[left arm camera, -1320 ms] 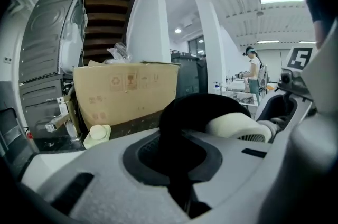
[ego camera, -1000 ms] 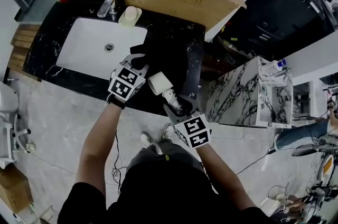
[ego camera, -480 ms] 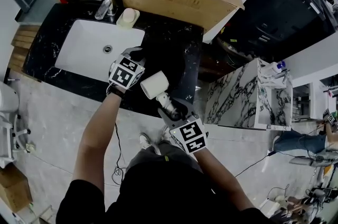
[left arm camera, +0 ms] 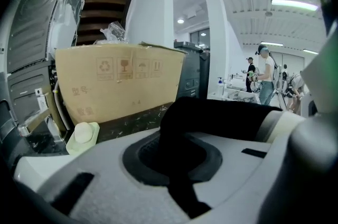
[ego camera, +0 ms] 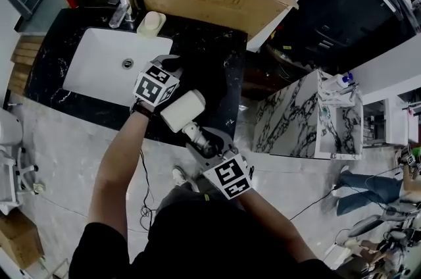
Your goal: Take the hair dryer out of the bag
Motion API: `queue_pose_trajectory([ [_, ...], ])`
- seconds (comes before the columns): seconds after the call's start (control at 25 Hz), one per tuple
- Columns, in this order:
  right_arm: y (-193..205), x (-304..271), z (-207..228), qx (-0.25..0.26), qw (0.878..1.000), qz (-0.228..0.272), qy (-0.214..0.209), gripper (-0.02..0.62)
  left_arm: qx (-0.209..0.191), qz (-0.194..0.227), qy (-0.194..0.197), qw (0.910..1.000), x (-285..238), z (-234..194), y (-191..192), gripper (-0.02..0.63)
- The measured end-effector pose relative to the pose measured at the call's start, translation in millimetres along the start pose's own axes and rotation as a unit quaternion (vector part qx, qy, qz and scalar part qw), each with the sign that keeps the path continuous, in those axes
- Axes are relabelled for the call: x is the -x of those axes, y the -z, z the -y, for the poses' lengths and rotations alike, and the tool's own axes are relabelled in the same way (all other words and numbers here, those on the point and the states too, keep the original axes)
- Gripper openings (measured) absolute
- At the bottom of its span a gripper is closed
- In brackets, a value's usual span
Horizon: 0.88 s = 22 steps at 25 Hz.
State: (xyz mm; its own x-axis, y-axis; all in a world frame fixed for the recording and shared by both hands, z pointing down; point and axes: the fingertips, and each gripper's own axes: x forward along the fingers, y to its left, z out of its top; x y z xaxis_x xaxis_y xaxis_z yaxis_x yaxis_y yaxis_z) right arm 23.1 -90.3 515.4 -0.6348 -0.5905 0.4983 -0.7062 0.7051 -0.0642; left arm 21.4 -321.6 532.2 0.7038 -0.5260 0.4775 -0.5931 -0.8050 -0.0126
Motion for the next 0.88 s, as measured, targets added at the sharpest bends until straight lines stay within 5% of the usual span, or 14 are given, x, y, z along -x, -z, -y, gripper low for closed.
queue_pose_trajectory([
  [0.56, -19, 44, 46, -0.075, 0.994, 0.061, 0.049, 0.212, -0.027, -0.005, 0.078, 0.9965, 57, 61, 32, 0.035],
  [0.72, -16, 51, 55, -0.095, 0.991, 0.067, 0.064, 0.212, -0.086, -0.083, 0.109, 0.9867, 66, 93, 75, 0.037],
  [0.88, -14, 55, 58, -0.1, 0.99, 0.069, 0.071, 0.212, -0.115, -0.146, 0.13, 0.974, 63, 113, 126, 0.19],
])
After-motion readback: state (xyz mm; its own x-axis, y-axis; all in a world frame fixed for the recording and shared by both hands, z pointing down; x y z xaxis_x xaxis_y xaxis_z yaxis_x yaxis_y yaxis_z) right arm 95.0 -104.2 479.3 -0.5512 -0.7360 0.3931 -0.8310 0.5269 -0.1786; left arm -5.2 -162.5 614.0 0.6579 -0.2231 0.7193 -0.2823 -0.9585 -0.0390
